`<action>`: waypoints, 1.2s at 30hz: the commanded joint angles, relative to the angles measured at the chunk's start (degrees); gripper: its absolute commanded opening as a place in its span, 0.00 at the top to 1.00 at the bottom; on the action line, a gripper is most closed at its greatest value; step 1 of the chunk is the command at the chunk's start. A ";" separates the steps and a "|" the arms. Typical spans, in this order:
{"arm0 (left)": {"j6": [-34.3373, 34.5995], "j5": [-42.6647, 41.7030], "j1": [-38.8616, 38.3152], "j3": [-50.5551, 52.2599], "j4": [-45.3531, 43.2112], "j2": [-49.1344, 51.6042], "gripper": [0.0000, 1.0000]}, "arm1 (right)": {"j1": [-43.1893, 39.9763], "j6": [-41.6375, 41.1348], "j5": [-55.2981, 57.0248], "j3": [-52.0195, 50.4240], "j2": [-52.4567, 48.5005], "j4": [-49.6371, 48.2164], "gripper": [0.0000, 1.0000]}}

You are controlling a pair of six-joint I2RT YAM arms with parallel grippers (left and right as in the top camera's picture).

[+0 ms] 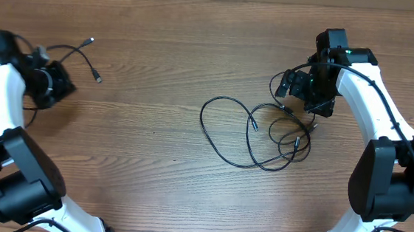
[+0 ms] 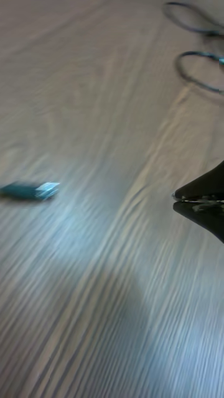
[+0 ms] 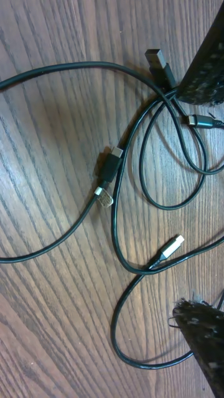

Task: Untangle cables

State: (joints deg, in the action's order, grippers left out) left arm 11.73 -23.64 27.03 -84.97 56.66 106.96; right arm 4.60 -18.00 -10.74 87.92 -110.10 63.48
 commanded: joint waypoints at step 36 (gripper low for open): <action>0.76 12.20 -59.65 20.11 -29.59 0.79 0.78 | 0.20 0.28 -0.48 0.44 0.46 -0.17 0.00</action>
State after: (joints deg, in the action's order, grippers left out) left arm 12.10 -17.39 -30.61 -65.34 27.33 107.04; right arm 4.60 -17.98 -10.74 87.92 -110.10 63.46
